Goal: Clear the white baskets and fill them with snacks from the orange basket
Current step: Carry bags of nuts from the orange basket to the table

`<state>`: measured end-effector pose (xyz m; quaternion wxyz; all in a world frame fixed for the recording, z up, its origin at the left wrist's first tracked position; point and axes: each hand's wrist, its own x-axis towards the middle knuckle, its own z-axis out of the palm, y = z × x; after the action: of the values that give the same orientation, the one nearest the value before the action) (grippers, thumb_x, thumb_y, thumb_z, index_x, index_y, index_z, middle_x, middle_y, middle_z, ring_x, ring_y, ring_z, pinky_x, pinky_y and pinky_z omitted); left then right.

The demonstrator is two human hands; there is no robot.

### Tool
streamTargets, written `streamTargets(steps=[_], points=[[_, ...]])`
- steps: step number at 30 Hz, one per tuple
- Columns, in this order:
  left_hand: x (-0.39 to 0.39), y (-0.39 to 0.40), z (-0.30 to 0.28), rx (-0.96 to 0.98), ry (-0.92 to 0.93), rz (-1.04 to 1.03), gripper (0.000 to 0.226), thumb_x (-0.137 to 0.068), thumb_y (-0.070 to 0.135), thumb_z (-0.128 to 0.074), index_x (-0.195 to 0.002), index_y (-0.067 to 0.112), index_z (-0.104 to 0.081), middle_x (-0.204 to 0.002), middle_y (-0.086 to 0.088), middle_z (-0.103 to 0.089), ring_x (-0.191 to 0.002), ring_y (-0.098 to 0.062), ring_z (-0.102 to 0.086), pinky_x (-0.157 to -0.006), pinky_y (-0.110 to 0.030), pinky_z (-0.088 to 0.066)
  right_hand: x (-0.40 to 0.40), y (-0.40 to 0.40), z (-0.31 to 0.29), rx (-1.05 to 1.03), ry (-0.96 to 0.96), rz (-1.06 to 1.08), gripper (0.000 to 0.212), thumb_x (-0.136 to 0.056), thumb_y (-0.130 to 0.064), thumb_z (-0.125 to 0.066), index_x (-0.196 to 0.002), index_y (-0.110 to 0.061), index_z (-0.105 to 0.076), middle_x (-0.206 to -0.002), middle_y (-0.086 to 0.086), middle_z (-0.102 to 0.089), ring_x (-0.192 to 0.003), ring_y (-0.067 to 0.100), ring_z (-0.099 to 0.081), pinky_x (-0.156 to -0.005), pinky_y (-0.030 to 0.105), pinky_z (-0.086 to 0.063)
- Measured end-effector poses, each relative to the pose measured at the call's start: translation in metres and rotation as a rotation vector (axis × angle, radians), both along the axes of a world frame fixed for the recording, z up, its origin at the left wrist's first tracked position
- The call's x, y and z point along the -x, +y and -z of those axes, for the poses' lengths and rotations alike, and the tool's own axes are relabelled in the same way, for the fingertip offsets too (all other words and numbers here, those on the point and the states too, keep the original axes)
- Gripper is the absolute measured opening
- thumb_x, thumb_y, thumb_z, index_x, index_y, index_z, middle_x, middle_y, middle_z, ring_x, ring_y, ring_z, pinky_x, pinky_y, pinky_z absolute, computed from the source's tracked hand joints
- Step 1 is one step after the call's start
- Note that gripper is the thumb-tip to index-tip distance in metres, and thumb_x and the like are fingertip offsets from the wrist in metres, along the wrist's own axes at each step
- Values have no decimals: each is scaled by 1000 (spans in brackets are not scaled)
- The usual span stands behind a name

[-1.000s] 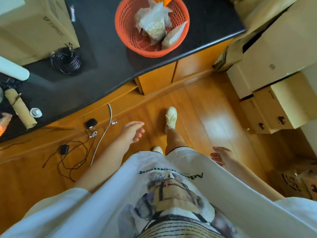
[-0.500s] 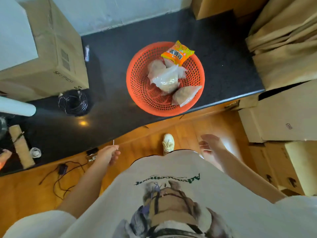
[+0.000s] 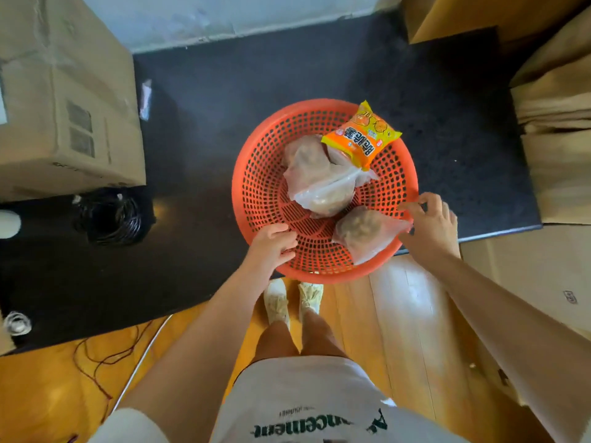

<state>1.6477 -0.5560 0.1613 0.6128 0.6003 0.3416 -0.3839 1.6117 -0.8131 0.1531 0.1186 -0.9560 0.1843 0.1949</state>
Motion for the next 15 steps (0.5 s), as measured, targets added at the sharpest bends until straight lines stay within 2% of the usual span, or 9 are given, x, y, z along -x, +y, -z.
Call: streamTargets(steps=[3,5,6,8,9,11,12,13,15], points=[[-21,-31,29,-8,4,84,54,-87,0,-58,-136,4,-37,-138,-14,-44,-128,-27,-44,-102,-39,-39,-14,-7,14,55,-21,-175,52,-68,-2,-70,-114,-26,-65,-149,11,-28,-142,30,-13,-116,45,6],[-27,-43,47,5,-38,117,53,-83,0,-62,-131,11,-42,-128,-6,-47,-120,-17,-48,-94,-33,-42,-21,-7,23,35,-11,-288,49,-69,-4,-67,-109,-32,-67,-148,5,-33,-143,25,-15,-113,40,16],[-29,-48,53,15,-70,120,44,-82,-1,-64,-120,17,-50,-116,1,-53,-108,-6,-54,-85,-26,-44,-24,-6,27,4,-22,-326,45,-71,-7,-67,-107,-33,-69,-145,3,-40,-141,23,-21,-112,38,17],[-35,-56,64,26,-143,137,38,-79,-3,-65,-94,30,-54,-93,14,-57,-76,14,-59,-64,-13,-46,-30,-1,37,-82,-73,-349,36,-69,-11,-70,-101,-29,-72,-131,2,-56,-132,24,-40,-113,41,4],[-37,-60,70,28,-164,142,37,-79,-3,-65,-92,31,-54,-90,17,-57,-69,16,-58,-58,-10,-46,-32,3,41,-137,-109,-338,34,-66,-11,-73,-98,-25,-74,-121,4,-63,-123,26,-51,-111,44,-9],[-43,-65,82,4,-142,90,31,-81,4,-67,-97,27,-55,-89,14,-58,-75,5,-58,-54,-10,-46,-38,13,49,-267,-141,-248,32,-65,-16,-74,-96,-22,-73,-106,4,-70,-102,27,-63,-93,43,-36],[-47,-67,84,-40,-104,67,28,-81,10,-69,-104,20,-57,-92,8,-59,-79,-5,-57,-55,-13,-46,-40,18,51,-328,-114,-163,33,-67,-20,-74,-100,-24,-71,-106,1,-69,-97,25,-63,-83,38,-42],[-50,-69,85,-94,-53,63,38,-79,18,-72,-113,12,-56,-97,0,-59,-84,-13,-56,-57,-18,-46,-42,22,55,-385,-73,-88,36,-69,-22,-73,-104,-26,-68,-108,-3,-67,-97,21,-61,-77,33,-44],[-53,-70,91,-183,-29,117,58,-78,26,-74,-126,4,-50,-114,-11,-59,-98,-20,-57,-69,-27,-45,-44,26,65,-521,3,-18,48,-68,-21,-75,-113,-27,-60,-114,-4,-57,-105,17,-54,-79,27,-41]])
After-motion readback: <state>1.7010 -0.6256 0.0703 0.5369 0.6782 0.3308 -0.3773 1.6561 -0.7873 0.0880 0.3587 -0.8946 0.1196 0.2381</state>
